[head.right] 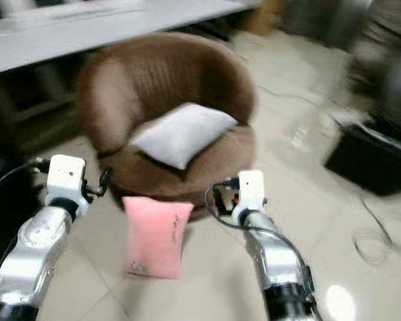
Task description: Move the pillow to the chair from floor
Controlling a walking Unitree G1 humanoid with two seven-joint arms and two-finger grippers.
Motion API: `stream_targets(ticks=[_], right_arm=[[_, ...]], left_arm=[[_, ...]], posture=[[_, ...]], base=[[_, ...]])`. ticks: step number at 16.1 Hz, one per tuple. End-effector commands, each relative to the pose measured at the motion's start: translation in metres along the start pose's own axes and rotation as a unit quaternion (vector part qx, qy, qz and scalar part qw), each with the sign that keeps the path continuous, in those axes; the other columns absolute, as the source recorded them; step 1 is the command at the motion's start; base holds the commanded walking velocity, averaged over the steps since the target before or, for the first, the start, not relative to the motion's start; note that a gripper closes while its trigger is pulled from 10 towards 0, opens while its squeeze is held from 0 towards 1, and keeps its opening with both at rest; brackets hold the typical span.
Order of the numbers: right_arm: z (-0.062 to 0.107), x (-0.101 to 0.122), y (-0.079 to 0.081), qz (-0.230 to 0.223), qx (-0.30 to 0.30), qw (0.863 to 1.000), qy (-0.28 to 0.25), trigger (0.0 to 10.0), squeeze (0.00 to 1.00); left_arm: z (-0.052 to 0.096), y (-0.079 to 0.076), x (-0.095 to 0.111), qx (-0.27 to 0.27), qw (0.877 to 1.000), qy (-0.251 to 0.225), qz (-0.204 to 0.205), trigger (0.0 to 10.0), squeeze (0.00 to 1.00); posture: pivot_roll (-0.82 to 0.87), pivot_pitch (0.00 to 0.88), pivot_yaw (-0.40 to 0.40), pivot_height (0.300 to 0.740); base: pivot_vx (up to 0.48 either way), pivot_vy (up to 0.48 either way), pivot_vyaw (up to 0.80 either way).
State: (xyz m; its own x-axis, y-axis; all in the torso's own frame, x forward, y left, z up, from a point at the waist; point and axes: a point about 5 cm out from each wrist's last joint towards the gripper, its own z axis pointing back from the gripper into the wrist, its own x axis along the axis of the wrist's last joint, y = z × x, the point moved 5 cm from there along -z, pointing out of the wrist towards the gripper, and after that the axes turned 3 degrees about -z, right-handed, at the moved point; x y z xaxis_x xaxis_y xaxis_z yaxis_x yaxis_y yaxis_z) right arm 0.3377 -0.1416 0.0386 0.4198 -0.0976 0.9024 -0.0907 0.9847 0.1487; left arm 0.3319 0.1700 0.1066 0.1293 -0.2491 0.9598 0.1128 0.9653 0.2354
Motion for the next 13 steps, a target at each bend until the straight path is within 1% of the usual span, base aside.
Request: stream_targets(ticks=[1,3,7,13], right_arm=[[-0.0009,0.0046,0.0021,-0.004,0.003,1.000,-0.006,10.0,0.00],[-0.0011,0.0045,0.0032,-0.004,0.005,1.000,-0.006,10.0,0.00],[-0.0022,0.0053,0.0038,-0.004,0.007,1.000,-0.008,10.0,0.00],[-0.0044,0.0096,0.0031,-0.001,0.009,1.000,-0.011,10.0,0.00]], left_arm=[[0.0009,0.0025,0.0036,0.000,1.000,-0.004,-0.010,10.0,0.00],[0.0015,0.0034,0.0031,0.000,1.000,-0.004,-0.011,10.0,0.00],[0.0005,0.0033,0.0035,0.001,1.000,-0.005,-0.012,10.0,0.00],[-0.0010,0.0040,0.0036,0.004,1.000,-0.005,-0.011,10.0,0.00]], posture=[[0.09,0.000,0.030,0.740],[0.10,0.000,0.023,0.740],[0.10,0.000,0.023,0.740],[0.10,0.000,0.012,0.740]], base=[[0.000,0.480,-0.80],[0.000,0.480,-0.80],[0.000,0.480,0.00],[0.000,0.480,-0.80]])
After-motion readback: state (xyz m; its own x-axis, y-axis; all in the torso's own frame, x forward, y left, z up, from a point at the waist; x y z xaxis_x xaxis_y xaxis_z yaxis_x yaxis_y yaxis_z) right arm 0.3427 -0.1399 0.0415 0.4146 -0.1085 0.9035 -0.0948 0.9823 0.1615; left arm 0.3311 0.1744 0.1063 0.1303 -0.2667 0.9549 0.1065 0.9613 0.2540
